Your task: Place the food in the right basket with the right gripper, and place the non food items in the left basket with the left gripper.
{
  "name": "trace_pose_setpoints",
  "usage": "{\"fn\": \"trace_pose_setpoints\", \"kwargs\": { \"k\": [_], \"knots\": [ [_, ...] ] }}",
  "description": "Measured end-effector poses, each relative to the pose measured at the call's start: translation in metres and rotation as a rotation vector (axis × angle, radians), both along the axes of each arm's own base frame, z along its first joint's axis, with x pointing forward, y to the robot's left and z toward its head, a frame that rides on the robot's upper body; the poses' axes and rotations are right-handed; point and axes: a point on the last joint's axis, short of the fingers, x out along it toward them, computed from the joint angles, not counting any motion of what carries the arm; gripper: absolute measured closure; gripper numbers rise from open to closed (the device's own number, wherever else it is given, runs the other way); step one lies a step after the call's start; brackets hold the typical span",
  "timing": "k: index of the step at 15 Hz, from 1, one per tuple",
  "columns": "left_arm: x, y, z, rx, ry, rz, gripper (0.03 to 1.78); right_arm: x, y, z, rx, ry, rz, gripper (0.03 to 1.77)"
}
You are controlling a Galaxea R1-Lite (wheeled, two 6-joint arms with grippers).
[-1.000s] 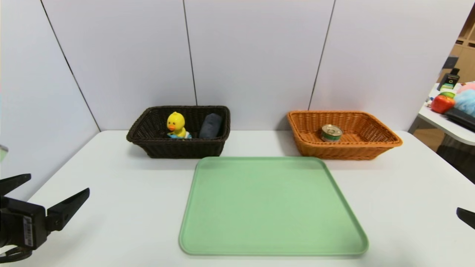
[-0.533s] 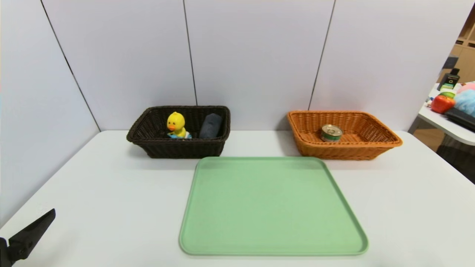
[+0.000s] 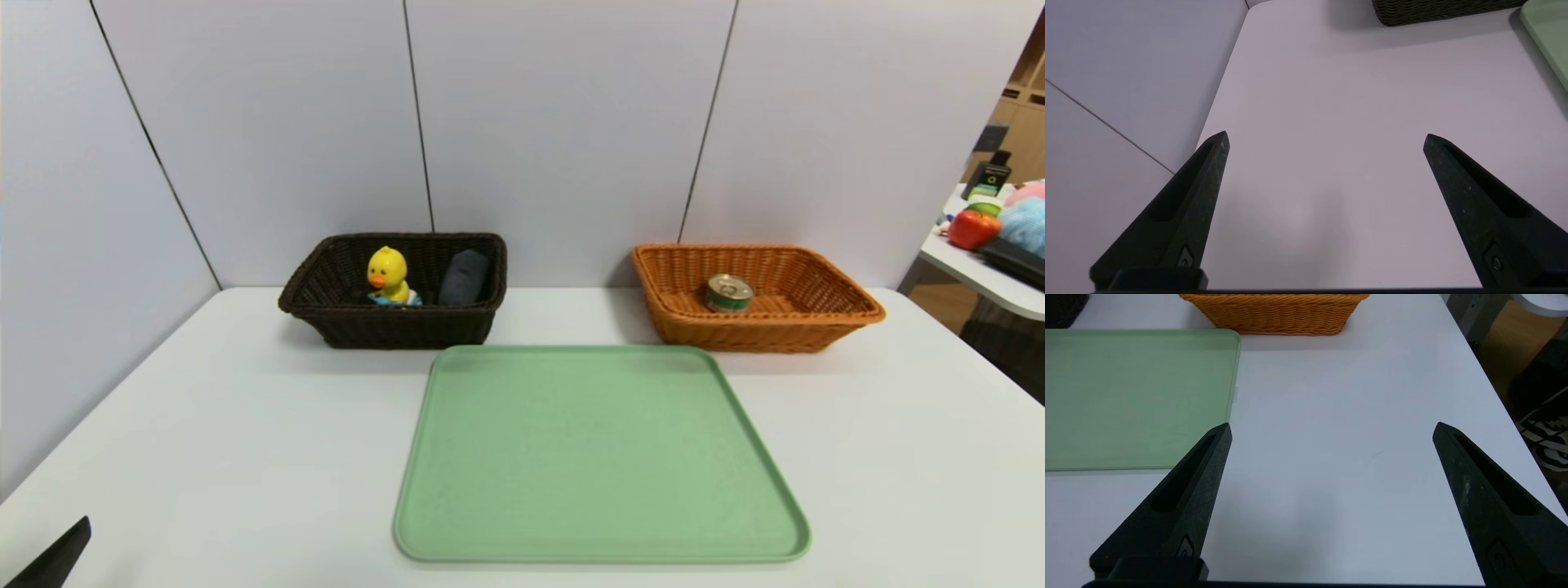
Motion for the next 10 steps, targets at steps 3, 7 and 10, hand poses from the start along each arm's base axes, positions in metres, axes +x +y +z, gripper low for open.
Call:
{"fn": "trace_pose_setpoints", "kwargs": {
  "k": [3,7,10],
  "knots": [
    [-0.015,0.001,-0.014,0.006,-0.010,0.003,0.12,-0.019,0.002,-0.010,-0.012,-0.032,0.048,0.11],
    [-0.033,0.000,-0.039,0.024,-0.047,-0.037,0.12,-0.038,0.003,-0.023,-0.017,-0.086,0.073,0.11],
    [-0.040,-0.001,-0.041,0.029,-0.121,-0.039,0.12,-0.051,0.003,-0.032,-0.022,-0.149,0.083,0.11]
  ]
}}
